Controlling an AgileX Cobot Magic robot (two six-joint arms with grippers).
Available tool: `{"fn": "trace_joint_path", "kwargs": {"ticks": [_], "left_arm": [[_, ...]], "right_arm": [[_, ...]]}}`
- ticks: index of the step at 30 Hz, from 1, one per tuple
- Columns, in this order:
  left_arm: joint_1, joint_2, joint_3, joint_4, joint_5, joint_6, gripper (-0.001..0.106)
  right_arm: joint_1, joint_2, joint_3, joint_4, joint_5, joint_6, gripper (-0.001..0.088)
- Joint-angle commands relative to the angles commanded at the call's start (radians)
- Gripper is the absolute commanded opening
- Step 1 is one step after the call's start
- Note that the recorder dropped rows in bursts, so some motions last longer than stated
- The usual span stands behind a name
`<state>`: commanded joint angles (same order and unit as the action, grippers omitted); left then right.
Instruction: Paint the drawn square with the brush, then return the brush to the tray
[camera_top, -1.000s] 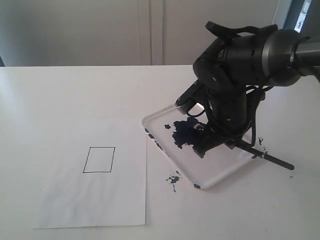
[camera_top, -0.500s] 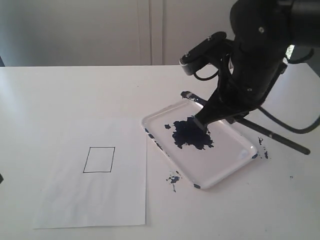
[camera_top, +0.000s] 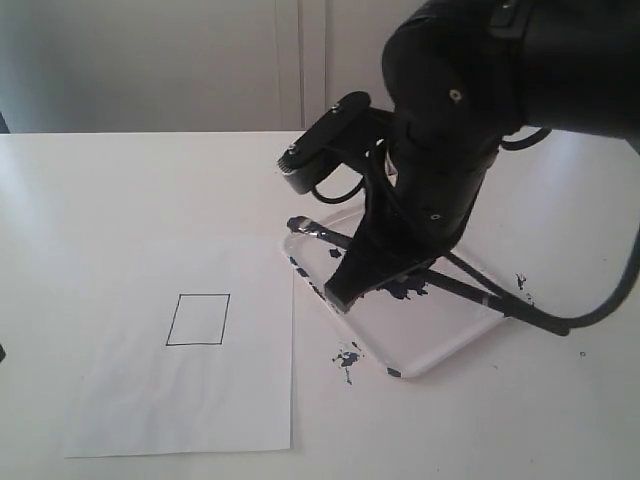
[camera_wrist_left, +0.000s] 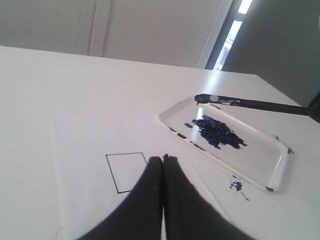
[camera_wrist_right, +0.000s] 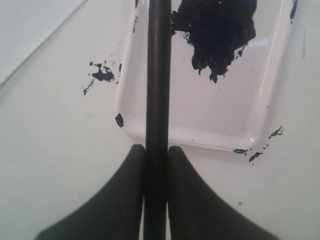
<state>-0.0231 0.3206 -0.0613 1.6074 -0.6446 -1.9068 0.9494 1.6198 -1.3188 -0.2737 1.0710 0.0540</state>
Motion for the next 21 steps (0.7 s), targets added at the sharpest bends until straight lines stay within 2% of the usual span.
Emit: {"fn": "trace_joint_path", "kwargs": {"ticks": [10, 17, 21], "left_arm": [[0.000, 0.316, -0.091, -0.023, 0.055, 0.029, 0.000], [0.000, 0.580, -0.133, -0.143, -0.046, 0.194, 0.000], [0.000, 0.716, -0.157, -0.157, -0.070, 0.224, 0.000]], "right_arm": [[0.077, 0.047, -0.067, 0.014, 0.000, 0.000, 0.0000], [0.091, 0.080, -0.087, 0.021, 0.030, 0.000, 0.0000], [0.091, 0.111, -0.087, 0.027, 0.033, -0.006, 0.0000]]}}
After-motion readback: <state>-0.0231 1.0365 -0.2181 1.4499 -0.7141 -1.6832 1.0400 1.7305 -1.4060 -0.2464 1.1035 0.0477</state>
